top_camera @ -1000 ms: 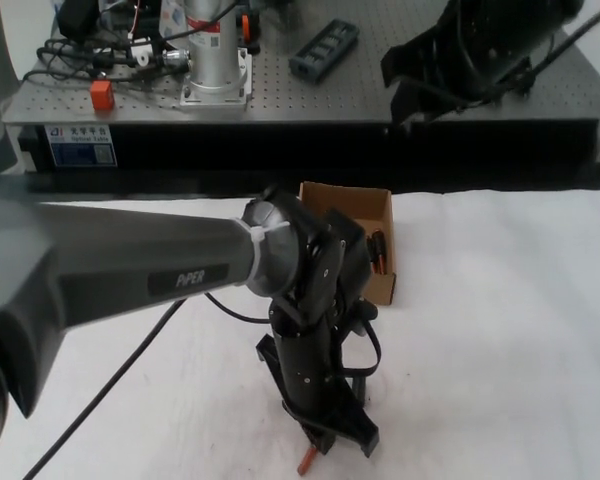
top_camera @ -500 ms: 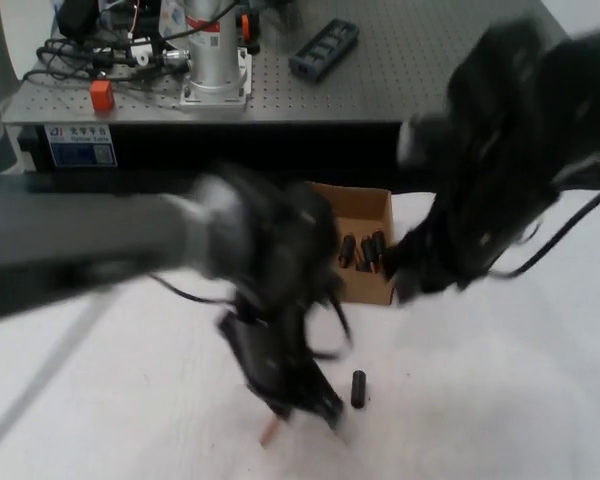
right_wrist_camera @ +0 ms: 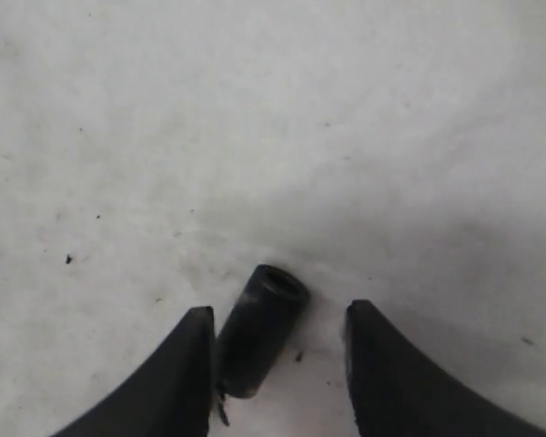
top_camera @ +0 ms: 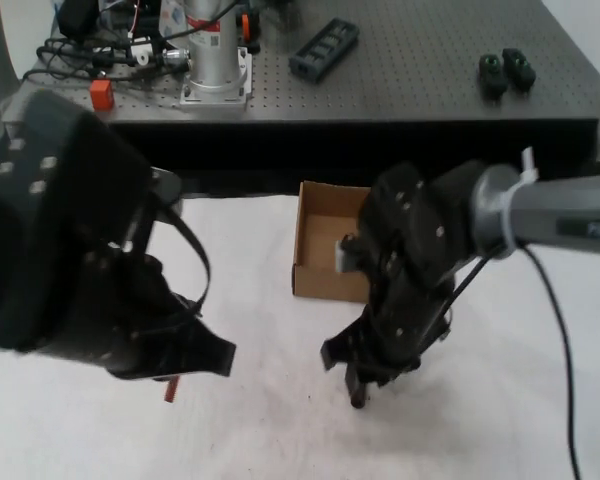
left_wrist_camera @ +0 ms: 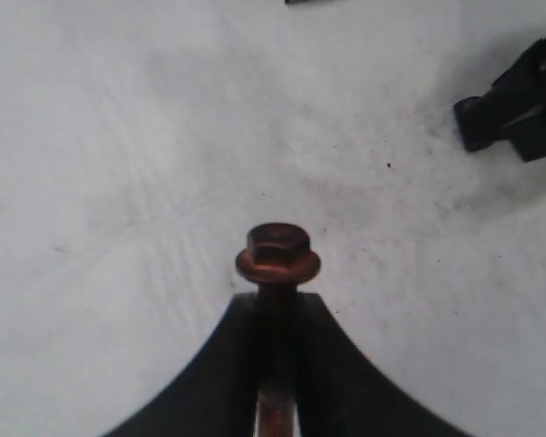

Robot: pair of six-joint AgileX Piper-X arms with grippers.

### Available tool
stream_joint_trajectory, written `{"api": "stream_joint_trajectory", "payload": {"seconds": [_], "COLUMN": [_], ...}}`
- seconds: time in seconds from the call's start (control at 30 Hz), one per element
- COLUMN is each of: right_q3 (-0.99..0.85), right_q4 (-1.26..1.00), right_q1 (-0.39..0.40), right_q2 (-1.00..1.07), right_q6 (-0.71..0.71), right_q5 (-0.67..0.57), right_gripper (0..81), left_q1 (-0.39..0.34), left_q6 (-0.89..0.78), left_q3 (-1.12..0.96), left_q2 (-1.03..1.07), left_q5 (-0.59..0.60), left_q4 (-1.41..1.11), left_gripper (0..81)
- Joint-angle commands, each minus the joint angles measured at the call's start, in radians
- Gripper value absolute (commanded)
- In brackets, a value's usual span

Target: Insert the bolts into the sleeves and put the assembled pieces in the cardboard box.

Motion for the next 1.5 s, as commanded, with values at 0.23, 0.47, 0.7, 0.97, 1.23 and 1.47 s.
{"api": "stream_joint_trajectory", "payload": {"seconds": [0.23, 0.47, 0.7, 0.97, 1.23, 1.47], "right_q3": [-0.001, 0.002, 0.155, 0.521, 0.694, 0.688], "right_q4": [-0.011, 0.015, -0.056, -0.256, -0.717, -0.881], "right_q1": [0.015, 0.015, -0.006, 0.007, 0.084, 0.093], "right_q2": [0.027, -0.012, -0.348, -0.856, -0.924, -0.835], "right_q6": [0.020, -0.019, -0.050, 0.005, 0.258, 0.294], "right_q5": [0.050, 0.022, -0.091, -0.445, -0.568, -0.591], "right_gripper": [19.9, 5.1, 5.1, 5.1, 5.1, 5.1], "left_q1": [0.003, 0.003, 0.003, 0.003, 0.003, 0.003], "left_q6": [-0.013, -0.056, -0.196, -0.531, -0.560, -0.557], "left_q3": [0.015, 0.015, 0.080, 0.308, 0.323, 0.323], "left_q2": [-0.101, -0.101, -0.101, -0.084, 0.013, 0.017], "left_q5": [-0.010, 0.088, 0.415, 0.620, 0.764, 0.799], "left_q4": [0.047, 0.001, -0.471, -1.160, -1.301, -1.301], "left_gripper": [0.6, 0.6, 0.6, 0.6, 0.6, 0.6]}}
